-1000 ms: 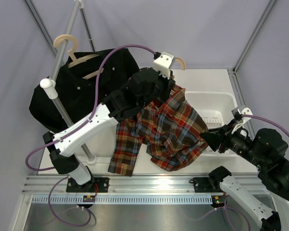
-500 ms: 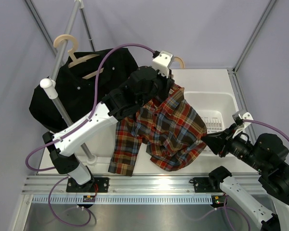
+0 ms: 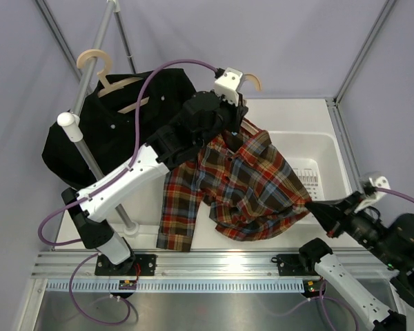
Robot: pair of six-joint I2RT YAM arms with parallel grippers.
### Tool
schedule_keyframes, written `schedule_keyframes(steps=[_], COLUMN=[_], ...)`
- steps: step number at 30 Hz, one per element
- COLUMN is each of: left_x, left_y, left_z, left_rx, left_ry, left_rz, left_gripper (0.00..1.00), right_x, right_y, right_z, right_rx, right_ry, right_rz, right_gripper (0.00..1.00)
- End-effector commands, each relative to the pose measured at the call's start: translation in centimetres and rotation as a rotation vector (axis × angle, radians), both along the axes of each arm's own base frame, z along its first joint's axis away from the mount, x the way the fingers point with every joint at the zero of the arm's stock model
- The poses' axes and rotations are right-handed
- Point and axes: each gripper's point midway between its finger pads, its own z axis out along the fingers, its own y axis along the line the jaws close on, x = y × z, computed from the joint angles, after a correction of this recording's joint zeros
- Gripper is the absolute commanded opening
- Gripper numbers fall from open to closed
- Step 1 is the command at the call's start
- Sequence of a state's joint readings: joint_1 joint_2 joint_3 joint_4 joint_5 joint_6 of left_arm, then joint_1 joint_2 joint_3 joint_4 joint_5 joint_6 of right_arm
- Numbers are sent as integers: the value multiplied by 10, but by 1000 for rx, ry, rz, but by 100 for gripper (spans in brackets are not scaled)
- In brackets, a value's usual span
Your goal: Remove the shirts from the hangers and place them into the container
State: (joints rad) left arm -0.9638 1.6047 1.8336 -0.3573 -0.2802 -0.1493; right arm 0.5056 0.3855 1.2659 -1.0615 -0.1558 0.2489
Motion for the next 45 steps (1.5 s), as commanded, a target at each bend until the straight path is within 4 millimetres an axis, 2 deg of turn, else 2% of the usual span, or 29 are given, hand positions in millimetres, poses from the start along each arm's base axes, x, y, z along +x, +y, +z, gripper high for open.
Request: schedule_keyframes(steps=[1,3,5,7,12,15,17,18,20,22,25,27,28,30,33,36,37,39,40,41,43,44,45], left_x=[40,49,56,61,52,48,44,46,44,45,47,48,48,48,46,45,43,40,37,38,34,36,35], left_y=[47,47,54,54,54,58,62,62,67,68,66,63,61,62,62,63,62,64,63,62,63,62,62], left_z=[72,74,85,88,115,132,147,148,159,159,153,146,143,141,141,142,143,144,144,139,139,133,132], left_rx=[-165,-170,-195,-216,-271,-300,-322,-320,-335,-332,-322,-313,-309,-306,-307,-306,-306,-306,-308,-303,-307,-302,-301], left_ry=[-170,-173,-178,-170,-178,-185,-204,-204,-218,-217,-203,-191,-185,-177,-173,-173,-175,-172,-172,-161,-158,-151,-148], left_rz=[157,158,174,159,110,102,100,101,110,113,106,100,94,93,88,86,76,66,59,56,46,45,42], left_gripper=[0,0,0,0,0,0,0,0,0,0,0,0,0,0,0,0,0,0,0,0,0,0,0], right_x=[-40,-53,-64,-75,-91,-100,-107,-110,-128,-151,-182,-198,-199,-195,-159,-132,-126,-116,-111,-97,-82,-64,-55], right_y=[-34,-43,-47,-48,-42,-41,-46,-47,-50,-49,-50,-50,-47,-41,-24,-15,-10,-6,-6,-3,-1,5,8], right_z=[12,16,4,-10,-54,-60,-49,-45,-19,6,25,31,30,22,-15,-34,-37,-18,-9,4,22,37,44], right_rx=[32,50,42,44,58,73,78,81,141,209,261,299,307,310,236,184,162,140,131,123,114,122,118], right_ry=[-24,-31,24,62,187,225,198,185,88,-27,-172,-235,-232,-179,37,189,205,134,109,92,39,9,-4], right_rz=[-71,-85,-84,-70,-37,-30,-37,-47,-15,42,112,155,172,191,157,102,115,108,106,93,86,82,88], right_gripper=[0,0,0,0,0,0,0,0,0,0,0,0,0,0,0,0,0,0,8,40,50,58,69])
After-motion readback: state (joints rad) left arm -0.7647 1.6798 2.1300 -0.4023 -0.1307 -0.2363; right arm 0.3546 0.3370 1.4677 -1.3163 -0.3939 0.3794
